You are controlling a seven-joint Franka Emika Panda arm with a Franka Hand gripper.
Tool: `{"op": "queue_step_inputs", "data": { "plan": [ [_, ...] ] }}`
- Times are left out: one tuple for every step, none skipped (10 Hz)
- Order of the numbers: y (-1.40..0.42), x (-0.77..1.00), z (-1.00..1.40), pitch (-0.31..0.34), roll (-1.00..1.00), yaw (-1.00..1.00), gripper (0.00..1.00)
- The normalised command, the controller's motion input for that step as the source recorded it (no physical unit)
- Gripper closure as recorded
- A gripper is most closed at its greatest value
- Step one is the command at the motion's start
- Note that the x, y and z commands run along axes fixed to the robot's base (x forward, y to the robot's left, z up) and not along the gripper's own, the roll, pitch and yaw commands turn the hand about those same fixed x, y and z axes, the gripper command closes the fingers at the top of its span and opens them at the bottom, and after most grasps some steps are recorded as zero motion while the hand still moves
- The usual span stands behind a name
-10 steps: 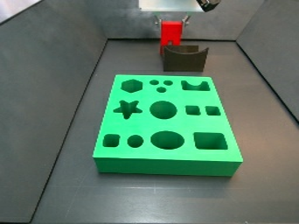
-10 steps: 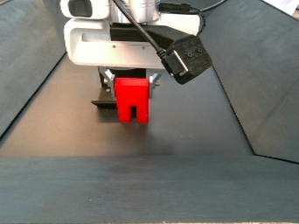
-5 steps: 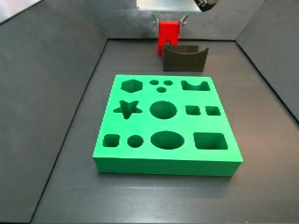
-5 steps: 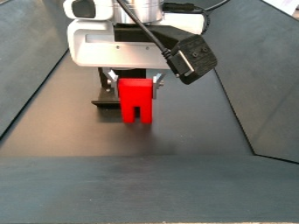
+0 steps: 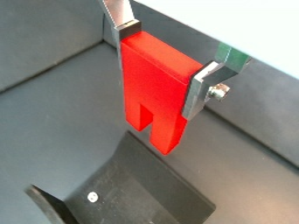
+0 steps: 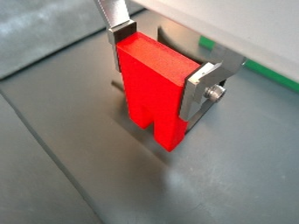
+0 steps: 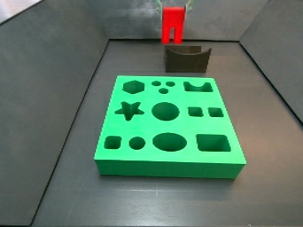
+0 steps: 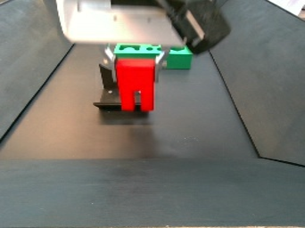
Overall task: Pick up the double-square object. Move up. Move to above the board. Insert the double-square object.
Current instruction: Move to above the board.
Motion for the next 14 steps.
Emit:
{"op": "queue_step_inputs", "data": {
  "plan": [
    [-0.43,0.71,1.0,0.527,-0.24,0.28,1.0],
    [-0.44,0.73,1.0,0.529,-0.23,0.29,1.0],
    [-0.37,0.76,1.0,0.494,-0.17,0.21,1.0],
    [-0.33,0.79,1.0,0.391,-0.11,0.14,1.0],
    [-0.3,0.87,1.0,0.271,-0.04,0.07,1.0],
    [-0.26,0.92,0.95,0.222,0.0,0.04,1.0],
    [-0.15,0.77,0.66,0.196,0.03,0.02,1.0],
    [-0.1,0.7,0.52,0.192,0.04,0.02,1.0],
    [-0.05,0.57,0.24,0.191,0.04,0.01,1.0],
    [-0.03,0.5,0.08,0.185,0.05,0.01,1.0],
    [-0.02,0.43,0.06,0.185,0.04,0.02,1.0],
    [-0.01,0.39,0.06,0.191,0.04,0.02,1.0],
    [0.0,0.33,0.04,0.201,0.03,0.02,1.0],
    [0.0,0.29,0.03,0.21,0.02,0.02,1.0]
  ]
}}
